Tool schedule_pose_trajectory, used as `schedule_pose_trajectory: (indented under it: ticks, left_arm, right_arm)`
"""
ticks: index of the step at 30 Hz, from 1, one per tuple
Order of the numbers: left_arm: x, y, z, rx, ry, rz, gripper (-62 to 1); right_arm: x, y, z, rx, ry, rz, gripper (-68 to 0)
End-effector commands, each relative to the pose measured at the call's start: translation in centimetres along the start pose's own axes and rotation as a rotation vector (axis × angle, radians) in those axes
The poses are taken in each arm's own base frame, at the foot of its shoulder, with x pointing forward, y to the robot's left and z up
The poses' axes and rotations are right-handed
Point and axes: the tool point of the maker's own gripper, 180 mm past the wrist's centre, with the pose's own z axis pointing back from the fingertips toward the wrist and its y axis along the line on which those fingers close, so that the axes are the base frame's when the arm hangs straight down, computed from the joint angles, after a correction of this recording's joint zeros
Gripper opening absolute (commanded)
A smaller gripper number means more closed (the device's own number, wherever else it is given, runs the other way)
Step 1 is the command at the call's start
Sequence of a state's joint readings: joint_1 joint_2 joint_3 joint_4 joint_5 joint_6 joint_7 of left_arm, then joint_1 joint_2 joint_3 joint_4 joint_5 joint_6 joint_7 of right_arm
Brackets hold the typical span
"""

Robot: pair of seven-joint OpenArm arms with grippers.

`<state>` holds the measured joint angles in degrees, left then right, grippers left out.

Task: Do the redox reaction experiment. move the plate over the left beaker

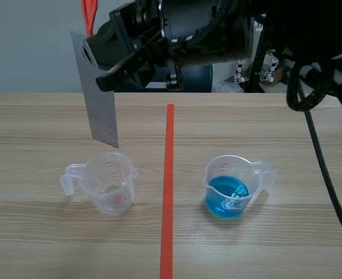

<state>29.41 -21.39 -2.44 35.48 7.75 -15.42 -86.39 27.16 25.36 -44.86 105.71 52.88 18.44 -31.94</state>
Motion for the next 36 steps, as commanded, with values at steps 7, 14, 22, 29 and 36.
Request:
schedule_pose_trajectory:
  ticks: [7,14,22,29,36]
  left_arm:
    - [2.1,-1.8,-3.3,-0.057,-0.156,-0.003,-57.7]
    - [2.5,-2.6,-4.4,-0.037,-0.204,0.015,-57.7]
    - [2.5,-2.6,-4.2,-0.023,-0.203,0.024,-16.5]
    - [2.4,-2.6,-3.9,-0.006,-0.198,0.030,-6.8]
    - [2.3,-2.2,-3.9,0.012,-0.194,0.032,-6.8]
  right_arm:
    - [-0.3,-0.8,-2.2,0.001,-0.008,-0.038,-66.9]
    - [-1.2,-1.4,-3.2,-0.003,0.015,-0.059,-66.9]
    - [-1.7,-1.0,-3.5,0.007,0.031,-0.067,-66.9]
    - [-2.5,0.4,-4.0,0.048,0.062,-0.059,-66.9]
    - [-2.8,0.7,-4.1,0.056,0.071,-0.057,-66.9]
